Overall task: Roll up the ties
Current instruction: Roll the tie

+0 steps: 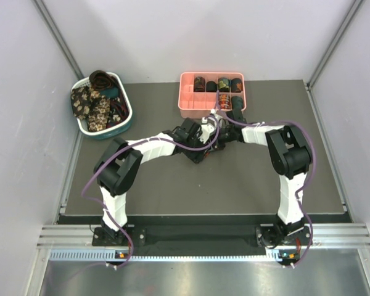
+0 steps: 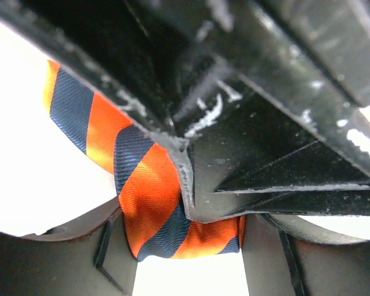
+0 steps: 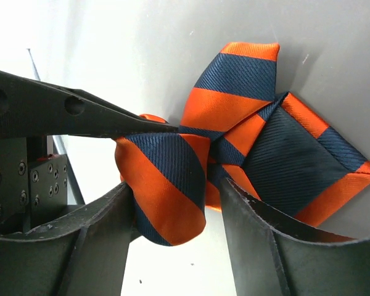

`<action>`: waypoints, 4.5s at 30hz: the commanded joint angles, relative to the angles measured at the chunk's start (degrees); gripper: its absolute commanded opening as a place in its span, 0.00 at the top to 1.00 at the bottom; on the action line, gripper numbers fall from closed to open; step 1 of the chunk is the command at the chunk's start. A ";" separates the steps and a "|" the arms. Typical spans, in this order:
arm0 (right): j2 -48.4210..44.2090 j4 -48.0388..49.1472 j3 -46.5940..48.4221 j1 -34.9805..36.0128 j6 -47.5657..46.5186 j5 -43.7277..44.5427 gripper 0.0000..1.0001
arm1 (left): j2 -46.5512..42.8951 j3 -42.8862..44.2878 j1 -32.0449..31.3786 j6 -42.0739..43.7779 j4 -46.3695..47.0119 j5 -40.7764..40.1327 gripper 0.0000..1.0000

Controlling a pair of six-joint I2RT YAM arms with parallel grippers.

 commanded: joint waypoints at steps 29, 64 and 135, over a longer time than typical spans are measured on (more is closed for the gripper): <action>4.99 -2.00 -0.11 2.35 -3.89 1.99 0.63 | 5.55 -0.13 0.31 -2.97 -6.42 -1.48 0.38; -14.60 23.14 -16.27 -12.50 17.47 5.74 0.37 | 6.86 -0.76 0.22 -3.67 -10.10 -0.42 0.43; 16.94 -32.14 15.96 45.33 -24.54 101.66 0.42 | 22.50 32.47 -2.85 -2.18 -66.71 -3.67 0.43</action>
